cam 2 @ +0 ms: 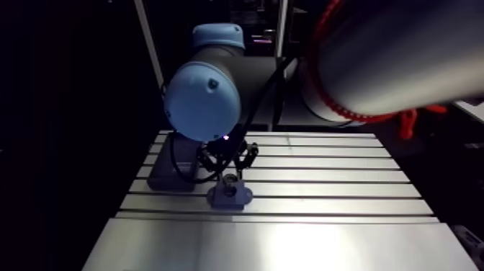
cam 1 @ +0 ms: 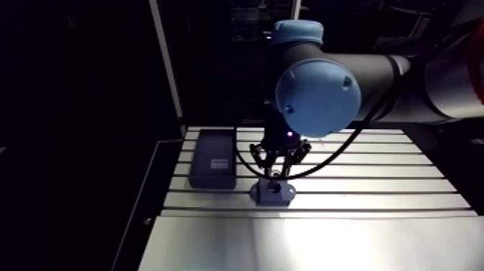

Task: Pick up the bearing and press it into the housing until flush.

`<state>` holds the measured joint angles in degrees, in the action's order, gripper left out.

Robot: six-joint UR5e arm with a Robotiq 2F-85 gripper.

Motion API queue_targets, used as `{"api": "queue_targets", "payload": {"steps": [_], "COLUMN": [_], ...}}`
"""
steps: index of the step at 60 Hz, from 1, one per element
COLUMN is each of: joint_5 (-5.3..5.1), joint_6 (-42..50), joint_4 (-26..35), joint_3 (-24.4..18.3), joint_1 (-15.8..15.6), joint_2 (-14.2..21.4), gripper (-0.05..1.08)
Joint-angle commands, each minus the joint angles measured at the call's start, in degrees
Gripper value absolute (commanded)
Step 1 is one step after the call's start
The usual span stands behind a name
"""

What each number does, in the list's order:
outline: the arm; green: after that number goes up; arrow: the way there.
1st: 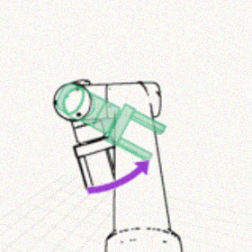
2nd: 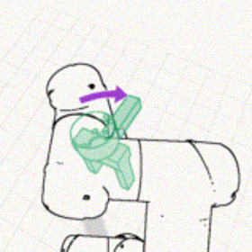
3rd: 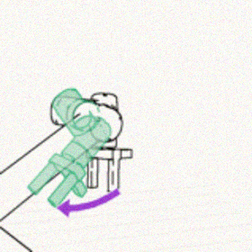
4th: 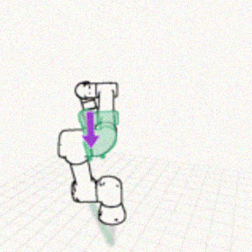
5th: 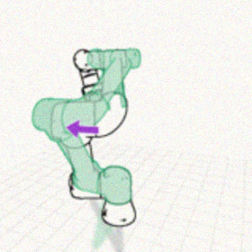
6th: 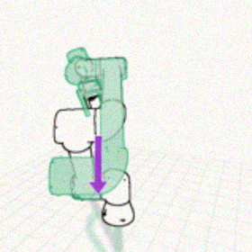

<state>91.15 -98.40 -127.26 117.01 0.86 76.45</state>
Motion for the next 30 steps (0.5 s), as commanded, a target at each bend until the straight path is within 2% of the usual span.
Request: {"api": "queue_targets", "payload": {"steps": [1, 30], "joint_5": [0.02, -0.14], "joint_6": [-0.87, -0.88], "joint_4": [-1.55, -1.55], "joint_3": [0.81, 0.90], "joint_1": [0.63, 0.54], "joint_2": [-0.13, -0.74], "gripper": [0.69, 0.69]}}
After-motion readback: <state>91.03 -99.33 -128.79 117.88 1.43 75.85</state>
